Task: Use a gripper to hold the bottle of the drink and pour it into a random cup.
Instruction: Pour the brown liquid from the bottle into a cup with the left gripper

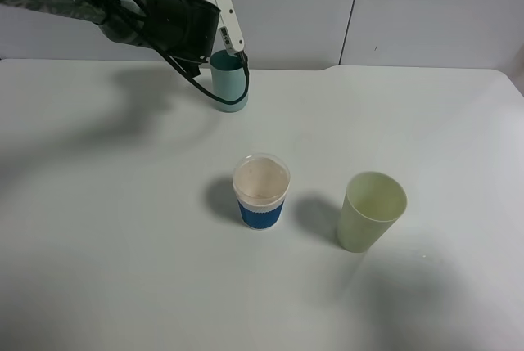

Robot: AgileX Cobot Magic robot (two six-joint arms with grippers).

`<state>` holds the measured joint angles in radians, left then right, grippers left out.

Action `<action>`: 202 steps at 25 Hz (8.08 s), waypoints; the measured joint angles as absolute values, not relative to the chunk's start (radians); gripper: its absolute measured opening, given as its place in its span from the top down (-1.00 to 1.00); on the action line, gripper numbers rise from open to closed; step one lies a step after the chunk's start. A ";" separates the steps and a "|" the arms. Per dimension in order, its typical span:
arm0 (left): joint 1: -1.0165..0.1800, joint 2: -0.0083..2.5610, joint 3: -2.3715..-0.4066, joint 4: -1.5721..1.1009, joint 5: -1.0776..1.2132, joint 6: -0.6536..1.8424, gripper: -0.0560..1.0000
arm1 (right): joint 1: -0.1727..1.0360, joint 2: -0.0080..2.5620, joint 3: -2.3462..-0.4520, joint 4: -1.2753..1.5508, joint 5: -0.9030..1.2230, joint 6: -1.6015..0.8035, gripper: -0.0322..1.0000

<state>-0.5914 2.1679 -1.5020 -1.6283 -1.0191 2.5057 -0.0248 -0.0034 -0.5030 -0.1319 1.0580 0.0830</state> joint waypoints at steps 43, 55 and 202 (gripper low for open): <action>-0.591 2.171 -1.491 -1.455 -1.043 2.560 0.21 | -0.025 -0.003 -0.503 -0.132 1.058 0.083 -0.29; -0.574 2.172 -1.457 -1.465 -1.050 2.583 0.21 | -0.025 -0.003 -0.503 -0.132 1.058 0.083 -0.29; -0.574 2.172 -1.431 -1.302 -1.051 2.608 0.21 | -0.025 -0.003 -0.503 -0.132 1.058 0.083 -0.29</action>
